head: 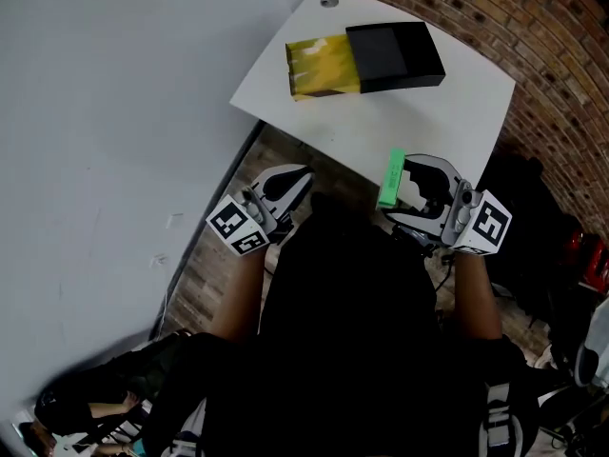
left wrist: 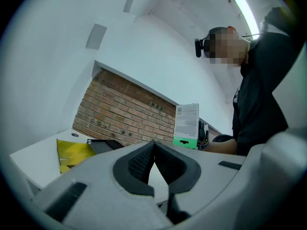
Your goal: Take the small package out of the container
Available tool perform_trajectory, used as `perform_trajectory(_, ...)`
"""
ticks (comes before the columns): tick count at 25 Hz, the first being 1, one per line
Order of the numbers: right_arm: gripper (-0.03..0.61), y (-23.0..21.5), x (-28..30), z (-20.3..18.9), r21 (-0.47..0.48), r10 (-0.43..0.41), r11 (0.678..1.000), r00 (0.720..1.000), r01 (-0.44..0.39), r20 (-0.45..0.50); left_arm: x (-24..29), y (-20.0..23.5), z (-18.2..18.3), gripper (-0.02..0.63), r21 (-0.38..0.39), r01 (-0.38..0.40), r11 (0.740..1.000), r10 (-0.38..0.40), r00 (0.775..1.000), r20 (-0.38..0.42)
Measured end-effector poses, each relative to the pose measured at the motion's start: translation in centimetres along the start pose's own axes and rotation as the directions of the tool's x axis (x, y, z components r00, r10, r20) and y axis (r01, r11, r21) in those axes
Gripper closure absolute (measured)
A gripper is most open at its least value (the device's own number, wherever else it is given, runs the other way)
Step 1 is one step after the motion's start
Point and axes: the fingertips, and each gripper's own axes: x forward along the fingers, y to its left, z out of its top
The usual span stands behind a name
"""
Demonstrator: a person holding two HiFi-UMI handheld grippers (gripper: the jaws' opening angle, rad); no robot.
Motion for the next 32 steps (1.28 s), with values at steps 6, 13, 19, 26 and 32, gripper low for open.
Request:
perform_trajectory(6, 0.270, 0.3, -0.2, -0.1, 0.026, 0.030, 0.999, 0.999, -0.031, 0.018, 0.3, -0.8, -0.5, 0.598, -0.002, -0.007, 1.000, 0.007, 1.000, -0.011)
perform_trajectory(13, 0.270, 0.6, -0.3, -0.1, 0.027, 0.048, 0.998, 0.999, -0.049, 0.022, 0.3, -1.7, 0.0, 0.598, 0.016, -0.008, 1.000, 0.008, 1.000, -0.002)
perform_trajectory(19, 0.270, 0.8, -0.1, 0.2, 0.023, 0.074, 0.997, 0.997, -0.074, 0.023, -0.4, -2.1, -0.3, 0.598, 0.012, -0.029, 1.000, 0.029, 1.000, -0.001)
perform_trajectory(26, 0.270, 0.8, -0.4, -0.2, 0.023, 0.081, 0.996, 0.996, -0.081, 0.023, -0.1, -2.5, -0.9, 0.598, 0.008, -0.028, 1.000, 0.028, 0.999, -0.021)
perform_trajectory(32, 0.270, 0.7, -0.8, -0.5, 0.020, 0.076, 0.997, 0.996, -0.077, 0.037, 0.0, -2.6, -1.2, 0.598, 0.015, -0.028, 1.000, 0.028, 0.999, -0.037)
